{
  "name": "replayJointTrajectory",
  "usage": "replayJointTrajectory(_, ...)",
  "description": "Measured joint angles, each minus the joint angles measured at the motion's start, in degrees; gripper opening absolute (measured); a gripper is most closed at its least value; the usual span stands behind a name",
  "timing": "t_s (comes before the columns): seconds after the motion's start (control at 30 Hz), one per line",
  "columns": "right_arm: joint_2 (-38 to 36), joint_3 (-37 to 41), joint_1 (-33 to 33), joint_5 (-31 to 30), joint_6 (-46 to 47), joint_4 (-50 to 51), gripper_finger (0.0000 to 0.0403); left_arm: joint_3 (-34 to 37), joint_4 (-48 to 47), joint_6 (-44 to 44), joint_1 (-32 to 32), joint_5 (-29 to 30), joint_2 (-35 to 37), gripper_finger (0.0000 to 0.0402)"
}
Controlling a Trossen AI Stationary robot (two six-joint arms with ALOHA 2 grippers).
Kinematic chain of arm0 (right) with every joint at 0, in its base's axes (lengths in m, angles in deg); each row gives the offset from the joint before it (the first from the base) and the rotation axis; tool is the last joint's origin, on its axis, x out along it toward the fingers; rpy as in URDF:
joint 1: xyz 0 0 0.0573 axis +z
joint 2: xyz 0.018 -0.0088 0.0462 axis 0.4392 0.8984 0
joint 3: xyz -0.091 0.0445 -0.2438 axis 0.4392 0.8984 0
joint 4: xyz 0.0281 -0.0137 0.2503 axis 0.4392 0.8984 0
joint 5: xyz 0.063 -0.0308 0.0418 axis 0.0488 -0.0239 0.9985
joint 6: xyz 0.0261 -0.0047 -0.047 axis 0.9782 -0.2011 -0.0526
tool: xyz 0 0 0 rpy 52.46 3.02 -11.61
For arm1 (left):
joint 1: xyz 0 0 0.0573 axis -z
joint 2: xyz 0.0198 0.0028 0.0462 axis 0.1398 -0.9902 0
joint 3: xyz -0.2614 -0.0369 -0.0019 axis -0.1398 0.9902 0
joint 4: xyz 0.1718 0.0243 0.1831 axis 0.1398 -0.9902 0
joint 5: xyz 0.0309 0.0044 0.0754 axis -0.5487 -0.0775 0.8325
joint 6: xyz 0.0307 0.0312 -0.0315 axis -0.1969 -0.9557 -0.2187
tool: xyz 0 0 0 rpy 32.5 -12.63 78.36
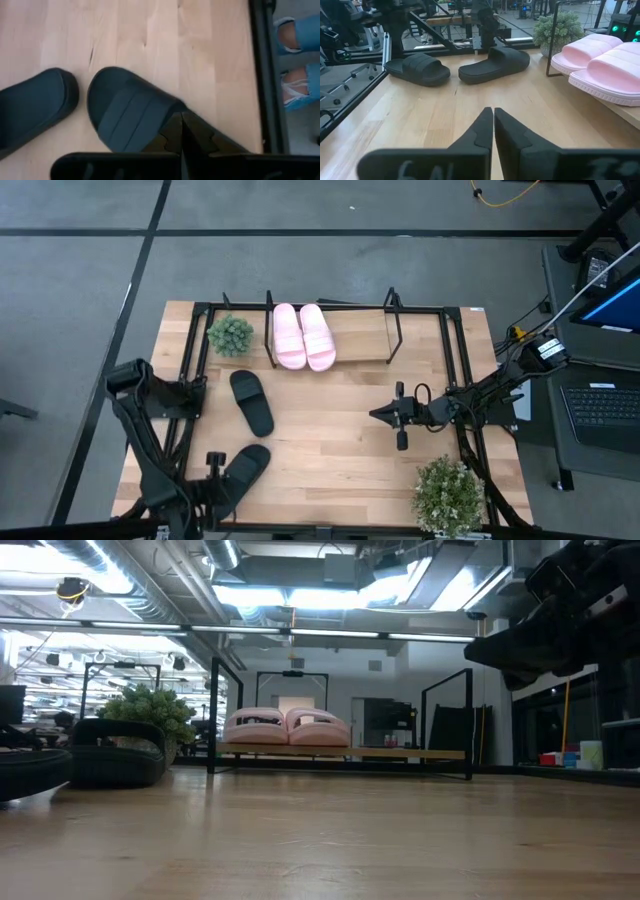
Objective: Pick and place slides into the shelf
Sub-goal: Put the bottom black slides on the shelf
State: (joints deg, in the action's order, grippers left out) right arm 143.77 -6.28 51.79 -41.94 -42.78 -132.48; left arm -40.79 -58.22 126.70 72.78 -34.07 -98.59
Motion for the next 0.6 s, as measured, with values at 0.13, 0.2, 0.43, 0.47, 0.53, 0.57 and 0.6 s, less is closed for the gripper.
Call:
replayJointTrajectory(0.13,0.0,0.0,-0.02,0.0,-0.01,-0.02,0.001,-5.09,-7.0,1.72,-0.02,0.29,-3.57,0.0)
replayJointTrajectory(0.2,0.0,0.0,-0.02,-0.01,-0.17,-0.04,0.0006,-7.17,-12.28,4.9,-0.02,-0.2,-5.42,0.0)
replayJointTrajectory(0.43,0.0,-0.02,-0.55,-0.03,-0.42,-0.07,0.0015,-9.14,-16.17,12.15,0.53,-5.35,-10.2,0.0)
replayJointTrajectory(0.47,0.0,-0.02,-0.57,-0.03,-0.43,-0.07,0.0018,-9.14,-16.15,12.18,0.63,-5.34,-10.49,0.0)
replayJointTrajectory(0.53,0.0,-0.02,-0.56,-0.02,-0.29,-0.07,0.0021,-9.14,-16.15,12.21,0.72,-5.4,-10.94,0.0)
replayJointTrajectory(0.57,0.0,-0.02,-0.55,-0.01,-0.2,-0.07,0.0021,-9.14,-16.16,12.3,0.68,-5.38,-10.96,0.0)
replayJointTrajectory(0.6,0.0,-0.02,-0.55,-0.01,-0.19,-0.07,0.0022,-9.14,-16.15,12.31,0.68,-5.34,-10.94,0.0)
